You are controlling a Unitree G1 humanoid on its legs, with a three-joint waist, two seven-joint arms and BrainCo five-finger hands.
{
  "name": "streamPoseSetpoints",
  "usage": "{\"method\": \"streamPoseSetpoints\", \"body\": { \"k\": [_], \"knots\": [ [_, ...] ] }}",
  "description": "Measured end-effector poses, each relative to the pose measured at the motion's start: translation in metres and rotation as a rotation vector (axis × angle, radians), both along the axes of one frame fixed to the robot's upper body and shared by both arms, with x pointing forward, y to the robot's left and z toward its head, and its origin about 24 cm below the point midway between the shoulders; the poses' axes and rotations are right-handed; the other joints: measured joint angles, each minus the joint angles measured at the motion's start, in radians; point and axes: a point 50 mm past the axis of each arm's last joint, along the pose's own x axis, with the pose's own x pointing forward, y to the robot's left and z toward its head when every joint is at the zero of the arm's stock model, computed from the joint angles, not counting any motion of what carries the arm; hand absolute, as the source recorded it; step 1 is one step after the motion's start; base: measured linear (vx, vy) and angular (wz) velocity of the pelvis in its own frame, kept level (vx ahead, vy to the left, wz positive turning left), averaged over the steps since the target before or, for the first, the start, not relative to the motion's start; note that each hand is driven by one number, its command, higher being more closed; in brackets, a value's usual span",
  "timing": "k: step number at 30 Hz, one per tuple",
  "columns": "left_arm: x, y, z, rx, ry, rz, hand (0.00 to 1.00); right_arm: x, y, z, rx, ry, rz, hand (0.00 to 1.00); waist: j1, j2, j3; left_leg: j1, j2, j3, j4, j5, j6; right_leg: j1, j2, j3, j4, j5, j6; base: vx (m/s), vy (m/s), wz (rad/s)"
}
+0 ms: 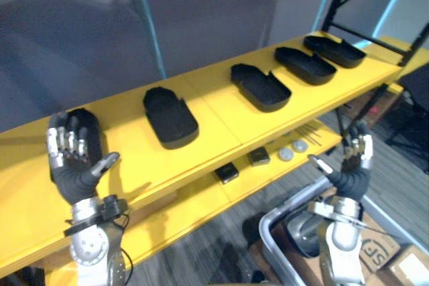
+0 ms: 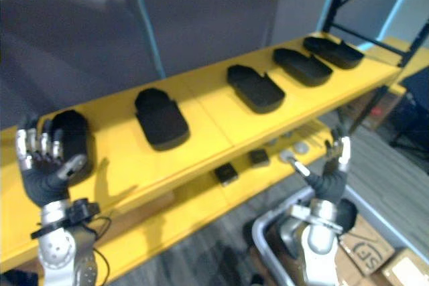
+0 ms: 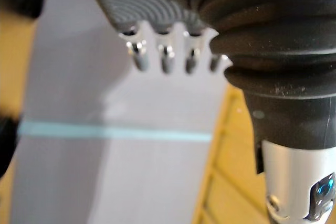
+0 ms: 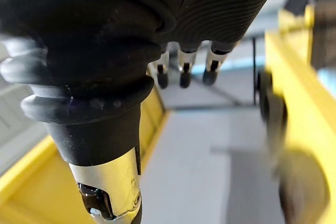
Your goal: Walk over and take plastic housings, then place them on the shelf
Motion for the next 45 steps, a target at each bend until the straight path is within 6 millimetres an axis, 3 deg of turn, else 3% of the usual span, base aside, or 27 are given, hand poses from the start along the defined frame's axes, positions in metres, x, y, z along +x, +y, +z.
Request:
{"method": "streamPoseSetpoints", "body": {
  "k": [5,11,13,16,17,19,22,23,25,26,27,29,31,33,36,40,42,43,45],
  "knots": [
    [-0.005,0.0,-0.003,-0.002,0.013,0.004,0.0,0.005,0.005,-0.002,0.004,0.025,0.018,0.0,0.019,-0.005,-0.003,-0.011,-0.005,-0.024,0.0,0.003,0.004,0.003,-0.006,-0.02,0.0,0.0,0.0,0.01,0.022,0.14],
    [-0.004,-0.009,0.005,0.032,-0.047,-0.087,0.0,0.001,-0.011,-0.015,-0.034,0.146,-0.168,0.0,0.011,-0.008,-0.004,-0.013,-0.006,0.019,-0.001,0.004,0.005,-0.029,0.002,0.024,0.0,0.003,0.003,0.0,0.01,-0.18],
    [-0.004,-0.011,0.006,-0.001,-0.075,-0.112,0.0,-0.008,-0.03,-0.019,-0.055,0.181,-0.272,0.0,-0.018,-0.01,-0.003,-0.01,-0.004,0.053,-0.001,0.002,0.002,-0.049,0.007,0.06,0.0,0.007,0.005,0.0,0.002,-0.61],
    [0.009,-0.021,0.011,-0.021,-0.125,-0.16,0.0,-0.039,-0.071,-0.02,-0.08,0.223,-0.463,0.0,-0.07,-0.012,-0.001,0.031,0.014,0.165,0.006,-0.025,-0.012,-0.066,0.032,0.163,0.0,0.019,-0.002,-0.03,-0.005,-0.88],
    [0.011,-0.022,0.012,-0.023,-0.129,-0.166,0.0,-0.043,-0.073,-0.019,-0.081,0.224,-0.475,0.0,-0.073,-0.012,-0.001,0.036,0.016,0.174,0.008,-0.027,-0.014,-0.066,0.034,0.168,0.0,0.019,-0.003,-0.04,-0.016,-0.86],
    [0.027,-0.027,0.015,-0.058,-0.159,-0.171,0.0,-0.07,-0.09,-0.013,-0.077,0.207,-0.548,0.0,-0.13,-0.013,0.003,0.057,0.033,0.232,0.037,-0.056,-0.023,-0.068,0.055,0.221,0.0,0.021,-0.005,-0.04,-0.041,-0.68],
    [0.04,-0.031,0.023,-0.088,-0.19,-0.162,0.0,-0.086,-0.098,-0.01,-0.098,0.21,-0.596,0.0,-0.172,-0.012,0.004,0.054,0.039,0.256,0.06,-0.069,-0.02,-0.086,0.065,0.263,0.0,0.026,-0.008,-0.06,-0.038,-0.46],
    [0.042,-0.031,0.024,-0.093,-0.192,-0.161,0.0,-0.086,-0.097,-0.009,-0.1,0.199,-0.591,0.0,-0.173,-0.009,0.007,0.052,0.042,0.256,0.074,-0.076,-0.018,-0.088,0.07,0.271,0.0,0.027,-0.009,-0.06,-0.044,-0.53],
    [0.042,-0.027,0.022,-0.114,-0.157,-0.119,0.0,-0.075,-0.086,-0.003,-0.095,0.156,-0.503,0.0,-0.148,-0.016,0.012,0.017,0.051,0.169,0.208,-0.106,0.026,-0.101,0.081,0.339,0.002,0.036,-0.016,-0.06,-0.062,-0.9],
    [0.038,-0.021,0.017,-0.134,-0.12,-0.072,0.0,-0.06,-0.072,0.004,-0.101,0.104,-0.406,0.0,-0.114,-0.009,0.032,-0.029,0.056,0.043,0.339,-0.134,0.072,-0.1,0.093,0.402,0.005,0.035,-0.025,-0.08,-0.041,-1.47],
    [0.029,-0.016,0.011,-0.145,-0.087,-0.032,0.0,-0.045,-0.059,0.012,-0.124,0.062,-0.315,0.0,-0.085,0.001,0.057,-0.065,0.051,-0.09,0.447,-0.161,0.089,-0.101,0.104,0.452,0.008,0.031,-0.026,-0.11,0.024,-1.43],
    [0.018,-0.014,0.004,-0.143,-0.043,-0.007,0.0,-0.03,-0.047,0.021,-0.156,0.025,-0.222,0.0,-0.063,0.045,0.057,-0.088,0.044,-0.201,0.487,-0.198,0.066,-0.12,0.121,0.467,0.001,0.04,-0.03,-0.11,0.139,-0.77],
    [0.012,-0.011,0.006,-0.133,-0.052,0.014,0.0,-0.02,-0.037,0.025,-0.153,0.003,-0.169,0.0,-0.059,0.05,0.054,-0.105,0.031,-0.203,0.418,-0.214,0.055,-0.175,0.115,0.458,0.005,0.065,-0.022,-0.08,0.11,0.01],
    [0.008,-0.007,0.01,-0.122,-0.085,0.051,0.0,-0.012,-0.028,0.029,-0.153,-0.014,-0.126,0.0,-0.042,0.033,0.077,-0.106,0.009,-0.184,0.305,-0.219,0.046,-0.231,0.093,0.441,0.001,0.102,0.006,-0.1,0.085,0.3],
    [0.004,-0.006,0.009,-0.129,-0.108,0.089,0.0,-0.004,-0.022,0.033,-0.153,-0.032,-0.088,0.0,-0.022,0.006,0.125,-0.113,-0.007,-0.197,0.279,-0.227,0.032,-0.242,0.071,0.423,0.001,0.121,0.017,-0.12,0.092,0.21],
    [0.001,-0.001,0.016,-0.146,-0.183,0.144,0.0,0.01,-0.018,0.041,-0.154,-0.077,-0.084,0.0,-0.012,0.0,0.156,-0.223,-0.034,-0.224,0.33,-0.23,0.039,-0.317,0.031,0.396,0.03,0.113,0.009,-0.14,0.059,0.28],
    [0.007,-0.003,0.027,-0.167,-0.269,0.152,0.0,0.026,-0.014,0.054,-0.156,-0.134,-0.084,0.0,-0.012,0.015,0.225,-0.286,-0.04,-0.262,0.395,-0.238,0.043,-0.368,0.019,0.36,0.099,0.09,0.011,-0.12,-0.004,0.48],
    [0.011,-0.004,0.035,-0.181,-0.326,0.15,0.0,0.039,-0.011,0.063,-0.173,-0.166,-0.082,0.0,-0.01,0.022,0.271,-0.324,-0.039,-0.283,0.44,-0.242,0.038,-0.423,0.015,0.341,0.205,0.045,0.012,-0.15,-0.031,0.49],
    [0.014,-0.006,0.04,-0.194,-0.365,0.145,0.0,0.046,-0.006,0.072,-0.181,-0.201,-0.083,0.0,-0.01,0.024,0.311,-0.342,-0.04,-0.303,0.479,-0.251,0.027,-0.467,0.003,0.324,0.318,-0.011,0.01,-0.08,-0.042,0.48]
  ]
}}
